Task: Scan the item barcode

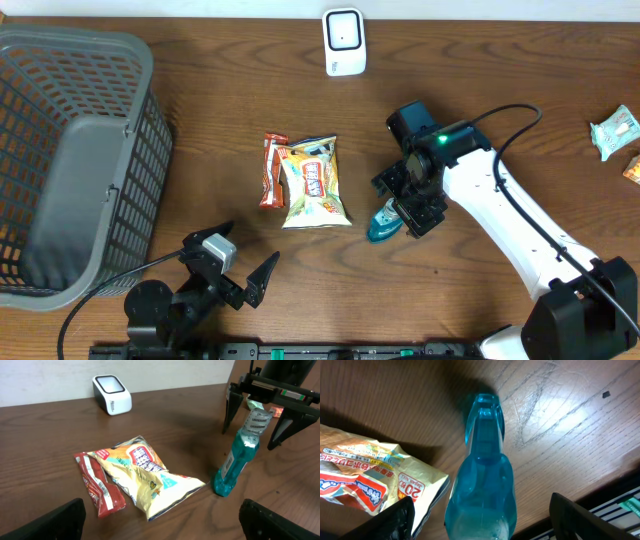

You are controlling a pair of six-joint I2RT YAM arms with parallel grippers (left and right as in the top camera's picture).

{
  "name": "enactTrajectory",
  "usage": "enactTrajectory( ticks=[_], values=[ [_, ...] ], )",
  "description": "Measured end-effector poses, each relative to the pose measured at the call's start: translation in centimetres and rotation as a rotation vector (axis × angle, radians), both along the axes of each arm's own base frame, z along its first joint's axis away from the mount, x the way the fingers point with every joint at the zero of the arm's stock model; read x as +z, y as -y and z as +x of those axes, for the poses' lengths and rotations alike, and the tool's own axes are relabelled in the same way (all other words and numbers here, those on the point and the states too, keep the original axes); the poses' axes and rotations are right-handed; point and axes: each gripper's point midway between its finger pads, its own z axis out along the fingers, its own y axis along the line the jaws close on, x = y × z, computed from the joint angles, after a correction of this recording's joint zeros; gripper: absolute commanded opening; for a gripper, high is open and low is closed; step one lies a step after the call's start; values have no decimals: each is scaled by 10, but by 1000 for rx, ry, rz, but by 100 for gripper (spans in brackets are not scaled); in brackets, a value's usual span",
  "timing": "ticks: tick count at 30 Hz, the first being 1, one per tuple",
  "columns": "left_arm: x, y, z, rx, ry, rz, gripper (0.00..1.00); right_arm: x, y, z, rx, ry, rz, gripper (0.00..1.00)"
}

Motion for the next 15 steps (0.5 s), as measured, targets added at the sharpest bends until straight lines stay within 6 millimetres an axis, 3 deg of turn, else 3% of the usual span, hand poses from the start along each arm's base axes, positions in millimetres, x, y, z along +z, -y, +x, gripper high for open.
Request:
enactTrajectory(
  ticks=[4,15],
  values=[
    [0,0,0,0,0,0,98,-1,3,1,-1,7,-17,83],
    [0,0,0,0,0,0,98,-16,11,-2,-25,1,-56,69]
  ],
)
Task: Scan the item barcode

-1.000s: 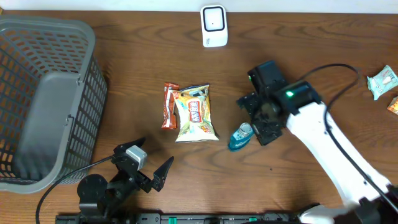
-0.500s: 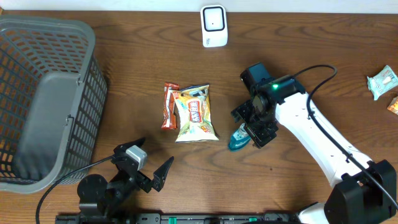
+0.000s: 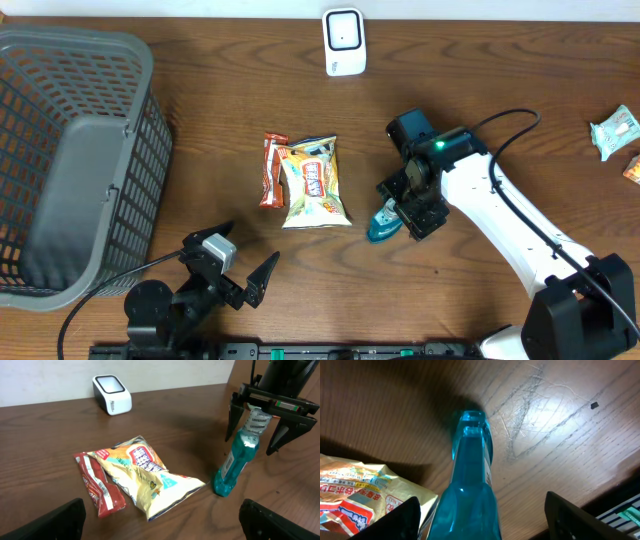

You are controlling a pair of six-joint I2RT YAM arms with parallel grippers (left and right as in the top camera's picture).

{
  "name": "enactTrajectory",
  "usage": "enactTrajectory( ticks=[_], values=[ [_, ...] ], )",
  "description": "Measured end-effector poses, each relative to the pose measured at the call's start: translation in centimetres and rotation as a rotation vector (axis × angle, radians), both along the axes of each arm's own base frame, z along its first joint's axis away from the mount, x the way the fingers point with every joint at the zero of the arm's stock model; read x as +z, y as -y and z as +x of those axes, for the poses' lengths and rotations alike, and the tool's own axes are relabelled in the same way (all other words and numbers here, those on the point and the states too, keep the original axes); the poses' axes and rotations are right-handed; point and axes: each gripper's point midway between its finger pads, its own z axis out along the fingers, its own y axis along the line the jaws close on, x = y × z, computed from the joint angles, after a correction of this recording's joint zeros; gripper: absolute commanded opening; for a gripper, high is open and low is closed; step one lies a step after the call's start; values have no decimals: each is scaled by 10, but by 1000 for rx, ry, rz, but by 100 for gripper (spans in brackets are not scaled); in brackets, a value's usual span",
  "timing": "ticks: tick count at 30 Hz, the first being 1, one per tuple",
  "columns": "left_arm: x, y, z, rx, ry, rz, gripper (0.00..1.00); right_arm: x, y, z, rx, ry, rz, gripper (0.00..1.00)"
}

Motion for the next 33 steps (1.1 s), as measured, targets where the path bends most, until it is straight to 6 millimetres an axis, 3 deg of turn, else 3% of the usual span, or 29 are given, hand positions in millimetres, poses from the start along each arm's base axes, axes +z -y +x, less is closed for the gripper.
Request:
enactTrajectory(
  ticks=[3,11,16,20,22,26,33],
  values=[
    [0,0,0,0,0,0,98,0,-2,3,-3,12,6,62],
    [0,0,0,0,0,0,98,0,0,7,19,34,-5,24],
    [0,0,0,0,0,0,98,1,2,6,64,38,-12,8],
    [0,0,0,0,0,0,98,1,0,9,130,59,-5,6],
    [0,0,0,0,0,0,98,2,-4,20,199,112,16,1],
    [0,0,0,0,0,0,98,11,-23,46,449,253,152,2],
    [0,0,0,0,0,0,98,31,-34,40,851,375,441,3]
  ],
)
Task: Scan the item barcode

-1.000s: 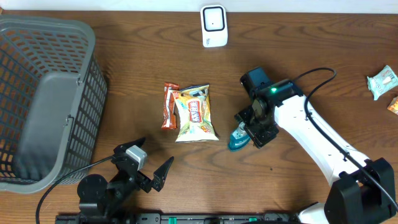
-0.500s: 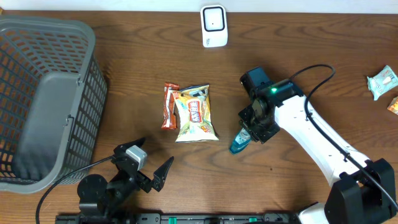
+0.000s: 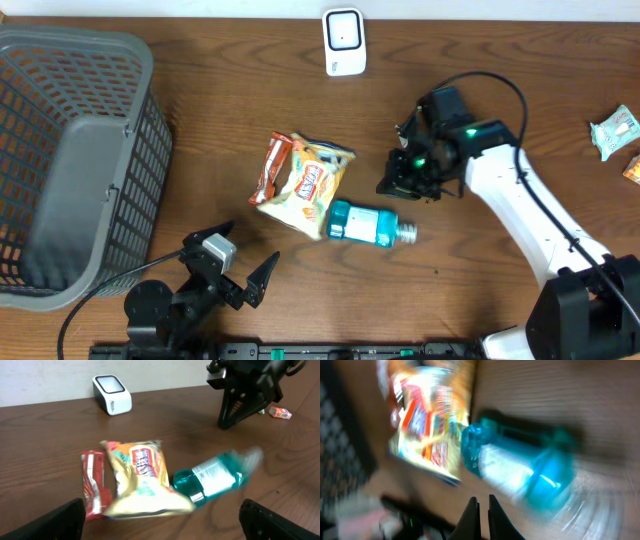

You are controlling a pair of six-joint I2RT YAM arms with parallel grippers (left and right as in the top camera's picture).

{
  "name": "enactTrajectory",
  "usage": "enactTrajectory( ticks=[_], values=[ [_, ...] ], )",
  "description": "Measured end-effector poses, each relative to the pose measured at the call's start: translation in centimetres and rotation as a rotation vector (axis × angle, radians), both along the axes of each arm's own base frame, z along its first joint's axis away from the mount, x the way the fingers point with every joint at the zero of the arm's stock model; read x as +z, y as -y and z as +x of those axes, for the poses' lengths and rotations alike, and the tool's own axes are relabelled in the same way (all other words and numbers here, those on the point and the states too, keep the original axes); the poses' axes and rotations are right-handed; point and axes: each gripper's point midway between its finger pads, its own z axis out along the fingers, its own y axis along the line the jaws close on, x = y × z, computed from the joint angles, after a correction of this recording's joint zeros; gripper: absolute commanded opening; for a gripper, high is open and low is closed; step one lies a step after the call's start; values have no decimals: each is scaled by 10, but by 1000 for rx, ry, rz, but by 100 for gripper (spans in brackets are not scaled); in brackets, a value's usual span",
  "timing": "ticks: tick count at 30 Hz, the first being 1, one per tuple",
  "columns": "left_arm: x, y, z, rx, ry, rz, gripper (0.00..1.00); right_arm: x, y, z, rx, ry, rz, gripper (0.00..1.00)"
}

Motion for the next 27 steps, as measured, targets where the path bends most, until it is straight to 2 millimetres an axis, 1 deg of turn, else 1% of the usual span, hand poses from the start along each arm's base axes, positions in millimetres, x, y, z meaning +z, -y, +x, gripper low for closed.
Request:
enactTrajectory(
  ticks=[2,3,4,6,9,10,11,12,18,21,23,25,26,27],
  values=[
    [0,0,0,0,0,0,98,3,4,2,37,25,35,7],
    [0,0,0,0,0,0,98,5,6,3,48,37,48,12],
    [0,0,0,0,0,0,98,5,9,4,53,43,54,19],
    [0,0,0,0,0,0,98,6,12,4,74,54,58,38],
    [0,0,0,0,-1,0,98,4,13,-2,103,47,45,50],
    [0,0,0,0,0,0,98,3,13,-5,112,42,35,57],
    [0,0,0,0,0,0,98,2,13,-7,117,35,28,86],
    [0,0,0,0,0,0,98,1,14,-9,122,30,18,99],
    [0,0,0,0,0,0,98,-6,25,-2,110,60,-54,99],
    [0,0,0,0,0,0,98,-9,31,1,76,49,-91,99],
    [0,0,0,0,0,0,98,-13,40,3,27,34,-144,99],
    [0,0,0,0,0,0,98,-22,53,5,-38,15,-221,99],
    [0,0,0,0,0,0,98,-26,58,5,-61,14,-249,91],
    [0,0,0,0,0,0,98,-32,63,7,-77,19,-278,77]
  ],
)
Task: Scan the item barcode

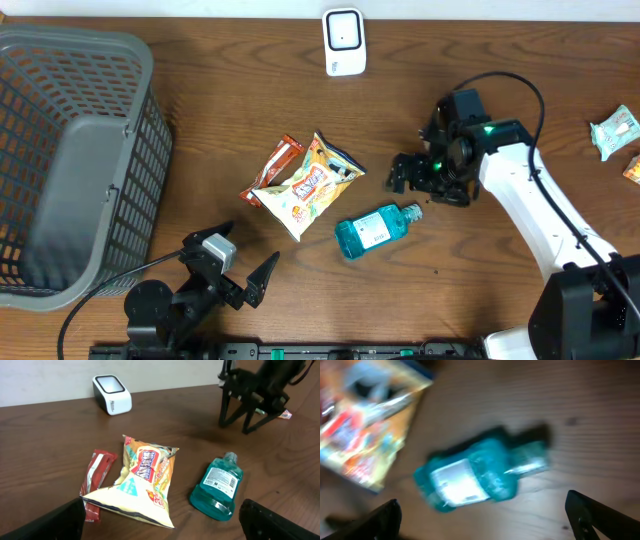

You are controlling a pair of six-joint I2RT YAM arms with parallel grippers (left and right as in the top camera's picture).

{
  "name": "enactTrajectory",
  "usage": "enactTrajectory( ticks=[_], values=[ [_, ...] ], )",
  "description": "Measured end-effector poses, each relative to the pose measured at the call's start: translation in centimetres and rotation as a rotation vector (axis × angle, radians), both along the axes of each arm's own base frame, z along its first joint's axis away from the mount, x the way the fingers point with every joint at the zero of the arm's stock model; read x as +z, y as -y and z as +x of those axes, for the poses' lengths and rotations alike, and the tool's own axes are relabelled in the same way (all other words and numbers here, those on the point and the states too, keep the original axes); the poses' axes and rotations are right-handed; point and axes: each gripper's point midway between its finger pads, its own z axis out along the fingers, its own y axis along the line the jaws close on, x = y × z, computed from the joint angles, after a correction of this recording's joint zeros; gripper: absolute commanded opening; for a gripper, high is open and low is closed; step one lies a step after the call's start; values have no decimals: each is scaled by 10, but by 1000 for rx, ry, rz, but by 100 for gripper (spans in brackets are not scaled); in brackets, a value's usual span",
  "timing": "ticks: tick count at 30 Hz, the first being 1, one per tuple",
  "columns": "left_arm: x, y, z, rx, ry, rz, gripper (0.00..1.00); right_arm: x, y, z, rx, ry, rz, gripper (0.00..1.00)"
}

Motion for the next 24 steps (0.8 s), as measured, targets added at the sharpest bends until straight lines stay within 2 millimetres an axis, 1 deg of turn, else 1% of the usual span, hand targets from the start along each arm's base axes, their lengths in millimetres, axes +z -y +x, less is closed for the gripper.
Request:
enactTrajectory(
  ticks=[1,2,3,4,5,6,8,10,11,13,14,17,19,20,21,22,23,24],
  values=[
    [0,0,0,0,0,0,98,-5,4,1,-23,1,-22,64],
    [0,0,0,0,0,0,98,-9,7,-1,-42,-8,-32,61],
    [0,0,0,0,0,0,98,-12,10,-4,-77,-29,-42,69],
    [0,0,0,0,0,0,98,-15,13,-9,-127,-62,-49,83],
    [0,0,0,0,0,0,98,-18,15,-13,-189,-95,-54,82],
    [0,0,0,0,0,0,98,-20,18,-17,-243,-122,-60,77],
    [0,0,0,0,0,0,98,-27,20,-24,-400,-189,-65,79],
    [0,0,0,0,0,0,98,-35,22,-30,-567,-245,-66,77],
    [0,0,0,0,0,0,98,-41,22,-31,-651,-262,-63,79],
    [0,0,0,0,0,0,98,-52,21,-28,-765,-265,-45,89],
    [0,0,0,0,0,0,98,-57,21,-26,-806,-261,-36,99],
    [0,0,0,0,0,0,98,-70,18,-17,-881,-218,7,99],
    [0,0,0,0,0,0,98,-78,18,-16,-910,-208,21,99],
    [0,0,0,0,0,0,98,-82,18,-18,-922,-209,24,94],
    [0,0,0,0,0,0,98,-84,18,-19,-928,-210,26,83],
    [0,0,0,0,0,0,98,-86,19,-20,-934,-211,27,70],
    [0,0,0,0,0,0,98,-88,19,-22,-942,-217,25,61],
    [0,0,0,0,0,0,98,-89,19,-23,-948,-220,23,47]
  ],
)
